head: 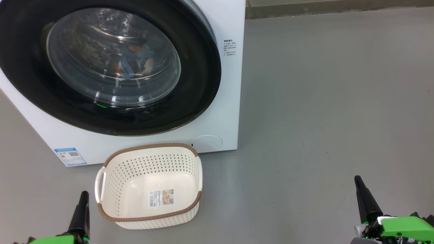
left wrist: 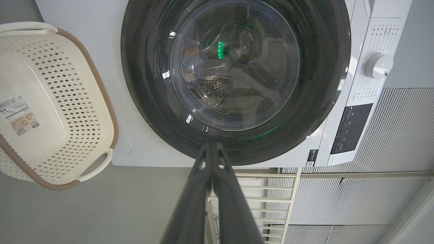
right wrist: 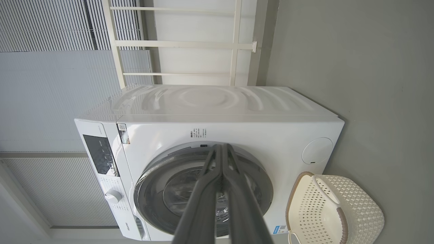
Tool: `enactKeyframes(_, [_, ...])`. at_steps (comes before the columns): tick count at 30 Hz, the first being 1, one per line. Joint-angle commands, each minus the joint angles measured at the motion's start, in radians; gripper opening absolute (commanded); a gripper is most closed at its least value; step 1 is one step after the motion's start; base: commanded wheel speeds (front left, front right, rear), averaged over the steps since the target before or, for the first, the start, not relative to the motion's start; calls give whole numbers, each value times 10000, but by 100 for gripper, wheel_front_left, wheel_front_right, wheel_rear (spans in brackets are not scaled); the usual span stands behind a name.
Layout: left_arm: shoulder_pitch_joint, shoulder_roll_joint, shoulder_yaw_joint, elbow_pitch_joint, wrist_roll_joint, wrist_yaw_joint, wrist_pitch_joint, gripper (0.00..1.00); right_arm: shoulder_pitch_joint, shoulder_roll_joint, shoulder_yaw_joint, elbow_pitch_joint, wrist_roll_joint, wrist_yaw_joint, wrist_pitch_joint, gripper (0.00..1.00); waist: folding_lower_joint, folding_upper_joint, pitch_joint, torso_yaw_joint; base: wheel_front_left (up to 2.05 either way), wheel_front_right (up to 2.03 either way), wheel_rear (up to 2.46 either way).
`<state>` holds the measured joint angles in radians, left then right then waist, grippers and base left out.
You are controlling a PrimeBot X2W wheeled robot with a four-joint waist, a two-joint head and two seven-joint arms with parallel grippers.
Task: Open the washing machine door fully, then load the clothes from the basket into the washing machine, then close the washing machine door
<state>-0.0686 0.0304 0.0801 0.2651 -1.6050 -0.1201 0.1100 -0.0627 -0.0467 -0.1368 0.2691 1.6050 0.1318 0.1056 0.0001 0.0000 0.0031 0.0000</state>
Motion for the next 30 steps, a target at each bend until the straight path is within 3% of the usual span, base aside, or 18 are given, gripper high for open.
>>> enactKeyframes(1, [-395, 198, 335, -197, -38, -105, 31, 0, -454, -36, 219, -243, 26, -11, 85, 0, -1, 0, 0, 0, 0, 0, 0])
enactKeyframes(30, [-395, 198, 335, -198, -38, -106, 31, 0, -453, -35, 223, -243, 29, -11, 83, 0, -1, 0, 0, 0, 0, 0, 0])
